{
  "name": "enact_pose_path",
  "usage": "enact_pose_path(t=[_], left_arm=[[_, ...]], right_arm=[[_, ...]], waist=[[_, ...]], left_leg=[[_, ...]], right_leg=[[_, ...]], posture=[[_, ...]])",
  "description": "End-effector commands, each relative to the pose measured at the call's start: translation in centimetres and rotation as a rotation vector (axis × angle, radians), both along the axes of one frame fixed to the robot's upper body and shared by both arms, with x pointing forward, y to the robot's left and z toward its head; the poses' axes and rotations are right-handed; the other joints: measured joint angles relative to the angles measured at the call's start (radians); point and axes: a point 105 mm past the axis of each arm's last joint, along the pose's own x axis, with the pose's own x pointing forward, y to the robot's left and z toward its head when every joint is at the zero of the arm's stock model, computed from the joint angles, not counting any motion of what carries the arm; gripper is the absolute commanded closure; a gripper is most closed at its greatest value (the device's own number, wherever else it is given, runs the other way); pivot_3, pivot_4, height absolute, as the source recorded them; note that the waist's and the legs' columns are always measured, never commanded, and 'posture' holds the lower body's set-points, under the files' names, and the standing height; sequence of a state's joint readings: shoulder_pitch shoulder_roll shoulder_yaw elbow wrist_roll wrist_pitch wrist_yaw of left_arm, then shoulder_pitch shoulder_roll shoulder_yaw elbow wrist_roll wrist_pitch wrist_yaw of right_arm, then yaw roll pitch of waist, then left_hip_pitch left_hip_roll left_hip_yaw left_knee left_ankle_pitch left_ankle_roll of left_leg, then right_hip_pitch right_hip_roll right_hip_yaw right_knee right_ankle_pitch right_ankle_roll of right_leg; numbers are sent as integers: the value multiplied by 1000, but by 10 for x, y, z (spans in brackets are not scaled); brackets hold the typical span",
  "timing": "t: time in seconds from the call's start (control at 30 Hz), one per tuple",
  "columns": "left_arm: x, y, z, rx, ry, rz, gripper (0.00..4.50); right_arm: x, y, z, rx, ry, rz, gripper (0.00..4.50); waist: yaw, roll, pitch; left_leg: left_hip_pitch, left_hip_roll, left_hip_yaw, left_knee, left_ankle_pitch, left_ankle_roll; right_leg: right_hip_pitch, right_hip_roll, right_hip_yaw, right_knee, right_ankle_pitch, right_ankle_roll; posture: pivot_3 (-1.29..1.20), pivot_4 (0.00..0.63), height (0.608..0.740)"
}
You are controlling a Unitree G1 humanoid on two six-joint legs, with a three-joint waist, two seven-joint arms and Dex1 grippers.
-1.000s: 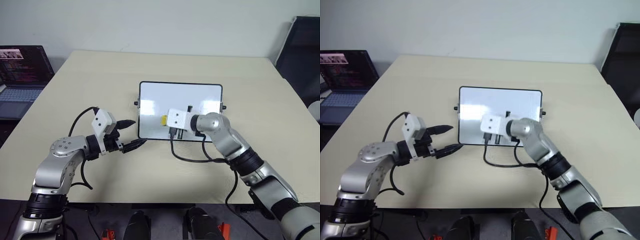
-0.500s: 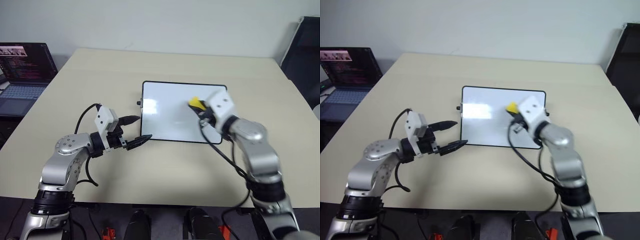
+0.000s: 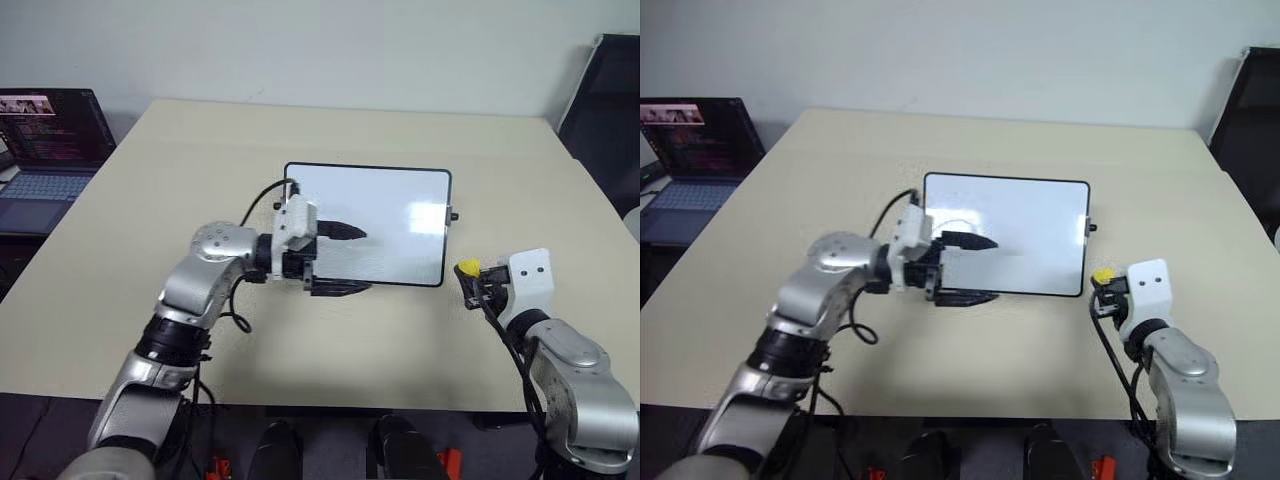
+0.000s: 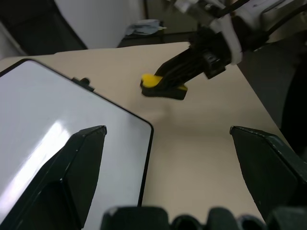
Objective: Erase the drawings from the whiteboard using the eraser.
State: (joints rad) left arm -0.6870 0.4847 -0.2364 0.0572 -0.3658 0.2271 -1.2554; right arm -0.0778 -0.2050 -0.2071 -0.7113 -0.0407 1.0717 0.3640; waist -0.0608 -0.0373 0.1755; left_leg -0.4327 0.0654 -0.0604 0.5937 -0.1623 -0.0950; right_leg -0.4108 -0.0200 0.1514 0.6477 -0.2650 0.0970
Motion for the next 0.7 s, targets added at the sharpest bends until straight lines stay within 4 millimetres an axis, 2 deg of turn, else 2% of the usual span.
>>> enact_pose_path(t=[0.03, 0.27, 0.5, 0.7], left_arm=[[-1, -18, 2, 46, -88, -88, 0], [-4, -38, -11, 96, -156, -154, 0], [-7, -48, -15, 91, -159, -165, 0], [-14, -51, -18, 80, -150, -173, 0]], right_arm=[[8, -15, 2, -31, -29, -57, 3854], [16, -46, -1, -13, -14, -134, 3854], [22, -59, -12, 19, 35, -135, 3854], [27, -70, -18, 49, 48, -152, 1872]], waist=[[1, 0, 0], [-1, 1, 0], [-1, 1, 0], [-1, 1, 0]], left_leg=[[0, 0, 0, 0, 0, 0], [0, 0, 0, -1, 0, 0], [0, 0, -1, -1, 0, 0], [0, 0, -1, 0, 0, 0]], right_leg=[[0, 0, 0, 0, 0, 0], [0, 0, 0, 0, 0, 1], [1, 0, 0, 0, 0, 1], [2, 0, 0, 0, 0, 2]], posture=[[0, 150, 740], [0, 150, 740], [0, 150, 740], [0, 150, 740]])
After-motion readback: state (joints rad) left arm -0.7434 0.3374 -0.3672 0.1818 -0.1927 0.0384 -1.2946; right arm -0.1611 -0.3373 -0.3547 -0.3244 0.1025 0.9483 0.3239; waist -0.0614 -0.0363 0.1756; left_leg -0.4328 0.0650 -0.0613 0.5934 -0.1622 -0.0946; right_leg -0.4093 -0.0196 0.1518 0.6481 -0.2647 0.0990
